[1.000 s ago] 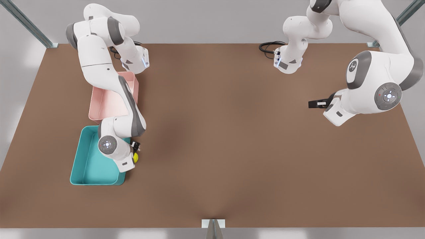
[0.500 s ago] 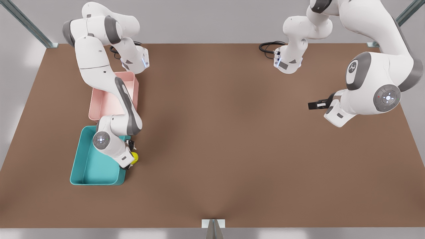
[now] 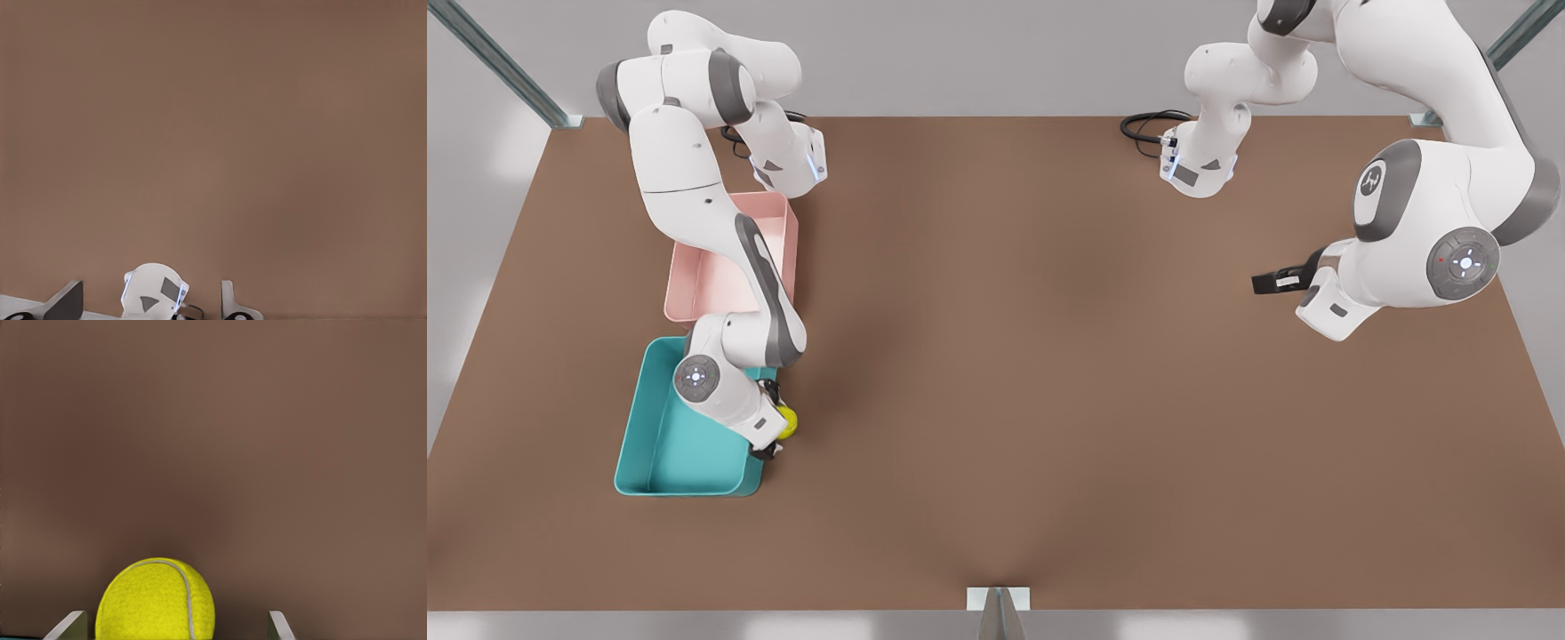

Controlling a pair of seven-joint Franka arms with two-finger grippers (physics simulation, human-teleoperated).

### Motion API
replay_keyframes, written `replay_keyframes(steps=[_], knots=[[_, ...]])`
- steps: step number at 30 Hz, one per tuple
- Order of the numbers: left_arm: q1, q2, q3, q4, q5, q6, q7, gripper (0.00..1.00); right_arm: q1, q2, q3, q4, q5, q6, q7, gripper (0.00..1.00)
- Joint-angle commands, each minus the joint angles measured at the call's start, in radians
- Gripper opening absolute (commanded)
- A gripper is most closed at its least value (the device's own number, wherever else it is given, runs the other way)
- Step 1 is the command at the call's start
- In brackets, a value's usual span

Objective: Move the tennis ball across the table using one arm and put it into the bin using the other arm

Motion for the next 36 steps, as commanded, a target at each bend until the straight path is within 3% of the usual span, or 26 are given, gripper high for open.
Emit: replay_keyframes(steps=[1,36], knots=[[-0.002,-0.001,0.0,0.001,0.001,0.0,-0.027,1.0,0.0,-0.004,0.0,-0.011,0.007,0.001,-0.118,1.0],[-0.002,0.026,0.0,0.0,-0.002,-0.015,-0.029,1.0,-0.006,0.095,-0.002,0.01,0.026,0.077,-0.121,1.0]])
